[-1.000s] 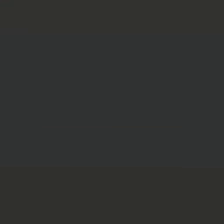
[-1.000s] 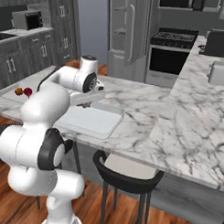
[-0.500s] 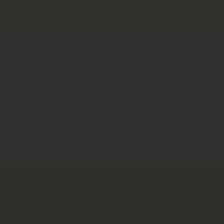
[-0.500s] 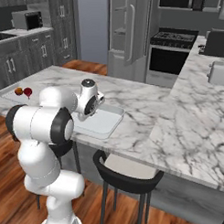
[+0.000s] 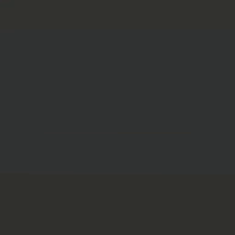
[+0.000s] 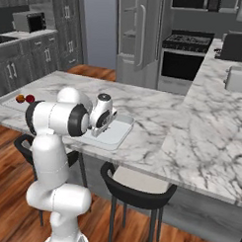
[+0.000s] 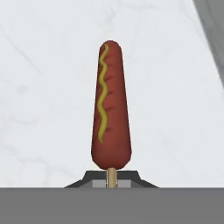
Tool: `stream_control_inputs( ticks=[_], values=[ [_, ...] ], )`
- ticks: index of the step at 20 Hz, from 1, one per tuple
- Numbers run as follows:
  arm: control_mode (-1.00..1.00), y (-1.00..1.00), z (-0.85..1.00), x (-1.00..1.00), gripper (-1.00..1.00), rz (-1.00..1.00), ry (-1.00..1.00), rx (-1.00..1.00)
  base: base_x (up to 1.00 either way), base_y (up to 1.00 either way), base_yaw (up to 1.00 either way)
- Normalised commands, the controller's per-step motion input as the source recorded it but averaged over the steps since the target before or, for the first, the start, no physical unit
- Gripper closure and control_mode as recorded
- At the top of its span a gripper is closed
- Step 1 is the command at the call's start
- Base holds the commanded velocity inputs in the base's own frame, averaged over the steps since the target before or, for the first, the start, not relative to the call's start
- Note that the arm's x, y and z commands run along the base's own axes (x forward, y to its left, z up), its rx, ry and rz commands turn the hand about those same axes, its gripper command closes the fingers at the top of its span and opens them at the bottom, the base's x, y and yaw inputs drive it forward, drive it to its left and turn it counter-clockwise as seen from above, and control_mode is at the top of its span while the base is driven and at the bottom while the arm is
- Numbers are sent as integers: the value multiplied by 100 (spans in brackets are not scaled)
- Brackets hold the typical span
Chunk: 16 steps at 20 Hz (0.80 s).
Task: Place the cold items (pear and peach) from the fridge in one tupperware on the dining counter. Place the warm items (hot dog and kebab skewer) in the stove area in another tupperware.
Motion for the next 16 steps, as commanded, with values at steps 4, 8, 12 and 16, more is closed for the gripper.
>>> stream_control_inputs(
  ticks=[4, 8, 12, 16],
  values=[
    [-100, 0, -8, 19, 100, 0, 11, 0, 0, 0, 0],
    [-100, 0, 0, 18, 100, 0, 3, 0, 0, 0, 0],
    [-100, 0, -5, 8, 100, 0, 0, -2, 0, 0, 0],
    [-100, 0, 0, 0, -100, -5, 5, 0, 0, 0, 0]
  ],
)
